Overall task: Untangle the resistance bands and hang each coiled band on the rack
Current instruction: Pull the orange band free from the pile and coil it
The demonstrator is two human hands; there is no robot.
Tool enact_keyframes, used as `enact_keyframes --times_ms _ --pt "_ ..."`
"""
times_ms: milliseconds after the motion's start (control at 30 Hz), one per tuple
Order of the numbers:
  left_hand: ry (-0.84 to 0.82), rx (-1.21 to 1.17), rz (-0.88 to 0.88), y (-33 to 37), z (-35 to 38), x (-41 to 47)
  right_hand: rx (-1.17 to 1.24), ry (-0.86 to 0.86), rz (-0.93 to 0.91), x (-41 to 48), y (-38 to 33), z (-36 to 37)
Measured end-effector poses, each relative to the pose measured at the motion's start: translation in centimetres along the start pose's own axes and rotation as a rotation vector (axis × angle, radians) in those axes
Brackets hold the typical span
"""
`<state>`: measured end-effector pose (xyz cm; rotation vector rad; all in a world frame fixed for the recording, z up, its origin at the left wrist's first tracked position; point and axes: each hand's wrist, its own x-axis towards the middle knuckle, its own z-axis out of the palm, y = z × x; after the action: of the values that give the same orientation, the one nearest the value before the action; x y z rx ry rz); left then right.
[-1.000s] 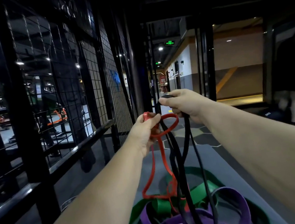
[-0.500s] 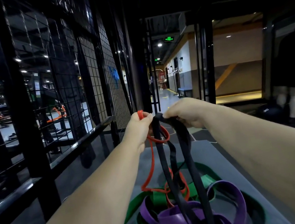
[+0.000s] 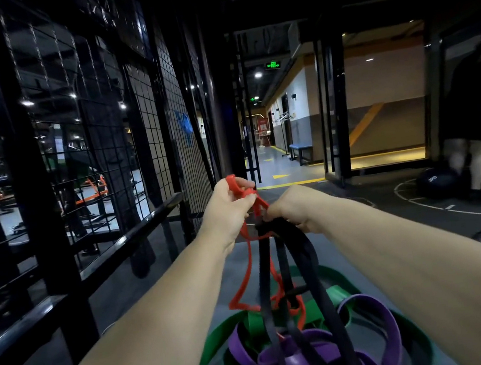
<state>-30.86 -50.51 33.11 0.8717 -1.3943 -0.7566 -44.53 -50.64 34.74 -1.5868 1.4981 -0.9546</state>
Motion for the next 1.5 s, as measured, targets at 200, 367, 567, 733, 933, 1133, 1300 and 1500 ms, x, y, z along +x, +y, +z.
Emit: enact_keyframes --times_ms 200,367,567,733,933,1133,1300,1500 --pt "-0.114 -0.054 -0.053 1.1 0.6 0.1 -0.015 -0.006 -0.133 0.5 0.7 0.7" --pt "-0.076 -0.03 -0.064 1.6 0.3 0.2 0.071 -0.099 -0.192 -0.7 0.5 1.6" --pt "0.058 -0.034 -0.107 2.1 -0.2 0.2 0.012 -0.004 -0.222 -1.3 1.2 2.1" --pt "-0.033 -0.008 -0.115 2.6 -0.2 0.3 -0.19 0.099 -0.26 -1.4 0.7 2.7" --pt "-0.173 0.007 -0.213 2.2 -1.0 0.2 0.005 0.049 -0.196 -1.3 0.2 1.6" --pt "-0.258 0.051 -0.238 0.5 -1.0 -1.1 0.403 0.006 -0.057 -1.4 0.1 0.3" --pt "-0.048 0.379 0.184 -0.8 -0.9 -1.1 0.476 0.05 -0.039 -1.3 0.3 -0.3" --pt "-0.251 0.309 0.199 -1.0 -0.3 -2.1 0.467 0.051 -0.045 -1.3 0.8 -0.5"
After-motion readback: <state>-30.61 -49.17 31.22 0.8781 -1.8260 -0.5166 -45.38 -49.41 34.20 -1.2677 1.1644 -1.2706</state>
